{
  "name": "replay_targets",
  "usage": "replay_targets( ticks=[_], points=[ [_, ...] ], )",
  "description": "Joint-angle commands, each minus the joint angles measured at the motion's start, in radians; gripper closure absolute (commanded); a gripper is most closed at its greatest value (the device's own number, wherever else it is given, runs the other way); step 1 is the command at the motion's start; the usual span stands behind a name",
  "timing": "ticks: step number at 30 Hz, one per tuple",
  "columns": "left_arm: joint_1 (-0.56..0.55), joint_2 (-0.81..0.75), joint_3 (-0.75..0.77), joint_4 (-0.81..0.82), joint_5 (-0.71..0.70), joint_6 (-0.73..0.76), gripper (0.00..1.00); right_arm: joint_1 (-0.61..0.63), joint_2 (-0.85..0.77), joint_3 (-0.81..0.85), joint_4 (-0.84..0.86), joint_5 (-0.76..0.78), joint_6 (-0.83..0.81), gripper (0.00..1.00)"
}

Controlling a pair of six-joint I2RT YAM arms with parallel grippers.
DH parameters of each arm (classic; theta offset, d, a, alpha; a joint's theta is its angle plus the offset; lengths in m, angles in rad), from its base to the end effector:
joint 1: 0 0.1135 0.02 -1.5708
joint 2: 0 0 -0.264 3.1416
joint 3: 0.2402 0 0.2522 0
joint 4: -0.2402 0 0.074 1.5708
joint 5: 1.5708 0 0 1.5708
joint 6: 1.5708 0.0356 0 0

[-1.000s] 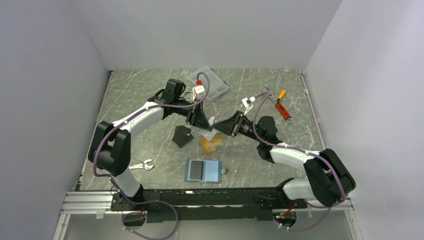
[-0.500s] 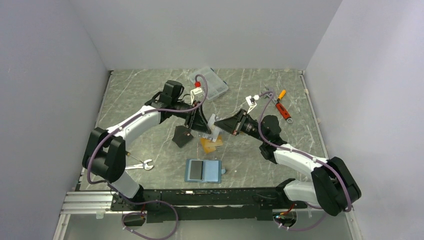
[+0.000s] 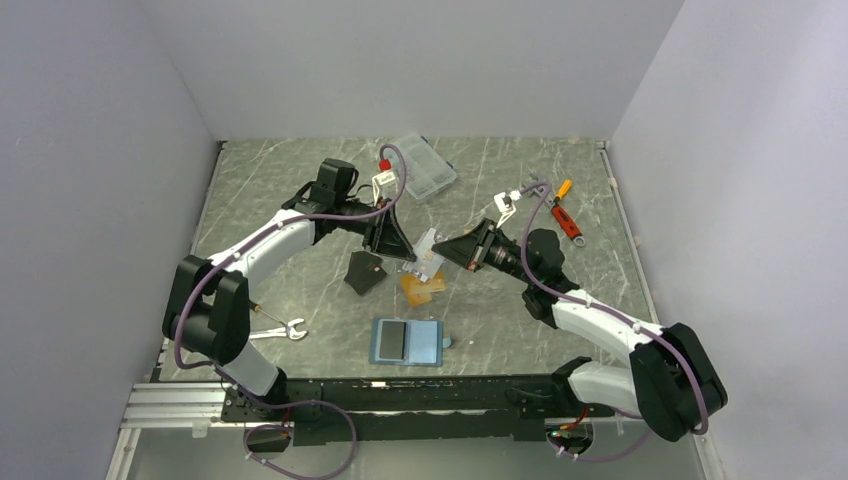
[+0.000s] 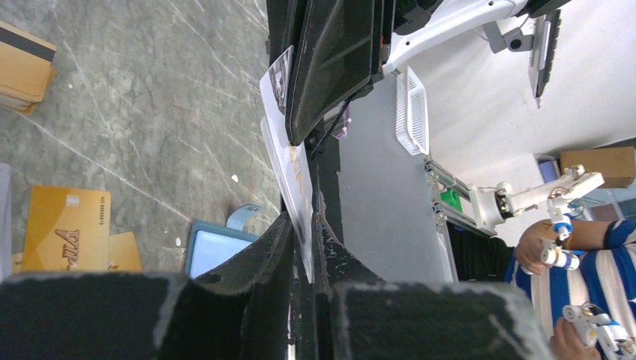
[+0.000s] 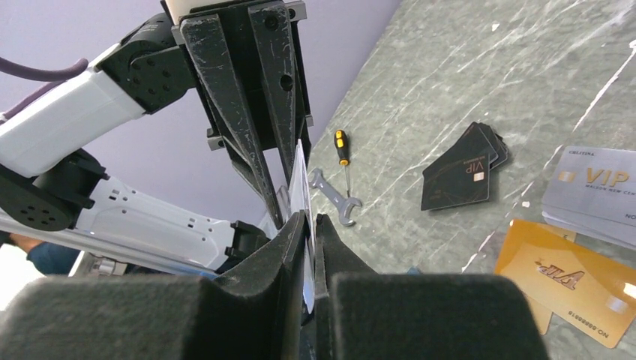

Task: Put the credit cards into the card holder
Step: Pick up the credit card from the center of the board.

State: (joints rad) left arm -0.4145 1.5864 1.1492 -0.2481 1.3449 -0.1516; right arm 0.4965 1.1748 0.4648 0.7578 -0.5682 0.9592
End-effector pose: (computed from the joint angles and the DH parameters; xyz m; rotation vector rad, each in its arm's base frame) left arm 0.2926 -0.1666 0.2762 1.0180 1.8973 -1.8069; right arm 0.2080 0.1345 0.2479 -0.1159 1.7567 1.5417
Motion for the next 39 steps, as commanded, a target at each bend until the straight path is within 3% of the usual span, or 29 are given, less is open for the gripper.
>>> replay_targets(
  ticks=[1, 8, 23, 27, 30, 39],
  points=[
    [0.003, -0.063, 0.021, -0.042, 0.045, 0.054, 0.84, -0.03, -0.013, 0.004, -0.094, 0.059, -0.066, 0.9],
    [0.017, -0.045, 0.036, -0.064, 0.019, 0.074, 1.0, -0.038, -0.042, -0.011, -0.117, 0.047, -0.071, 0.9],
    [0.046, -0.07, -0.004, 0.032, 0.061, -0.007, 1.0, -0.069, -0.064, -0.028, -0.147, 0.032, -0.082, 0.89],
    [0.049, -0.054, -0.006, 0.025, -0.015, -0.013, 1.0, -0.073, -0.072, -0.033, -0.156, 0.027, -0.082, 0.95],
    [0.051, -0.009, 0.011, -0.015, -0.157, -0.015, 1.0, -0.075, -0.097, -0.042, -0.187, 0.03, -0.091, 1.0],
    [0.045, 0.253, 0.142, -0.071, -0.331, 0.002, 1.0, -0.076, -0.276, -0.098, -0.433, 0.074, -0.137, 1.0]
  ],
)
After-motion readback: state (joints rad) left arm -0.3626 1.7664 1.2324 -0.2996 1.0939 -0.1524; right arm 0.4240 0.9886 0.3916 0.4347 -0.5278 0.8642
